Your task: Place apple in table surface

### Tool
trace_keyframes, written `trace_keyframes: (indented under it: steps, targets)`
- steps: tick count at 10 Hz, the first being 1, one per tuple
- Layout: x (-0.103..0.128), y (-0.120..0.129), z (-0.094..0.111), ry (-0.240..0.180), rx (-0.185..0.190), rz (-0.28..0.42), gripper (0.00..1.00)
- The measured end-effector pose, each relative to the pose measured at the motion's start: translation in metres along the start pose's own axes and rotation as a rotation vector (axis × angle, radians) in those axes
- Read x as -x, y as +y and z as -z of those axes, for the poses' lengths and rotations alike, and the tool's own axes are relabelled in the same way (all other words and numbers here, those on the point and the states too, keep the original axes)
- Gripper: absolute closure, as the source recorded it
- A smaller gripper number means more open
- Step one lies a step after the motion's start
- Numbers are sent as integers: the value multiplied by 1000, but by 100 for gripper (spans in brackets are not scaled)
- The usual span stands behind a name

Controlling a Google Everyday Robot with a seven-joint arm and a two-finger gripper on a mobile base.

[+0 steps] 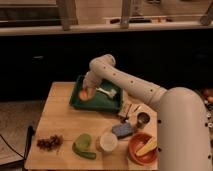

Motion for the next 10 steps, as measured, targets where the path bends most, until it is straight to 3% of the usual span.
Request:
trace_keyframes:
  steps: [5,10]
  targets:
    - [50,0,26,-72,25,142,100]
    - [93,10,22,-134,90,283,100]
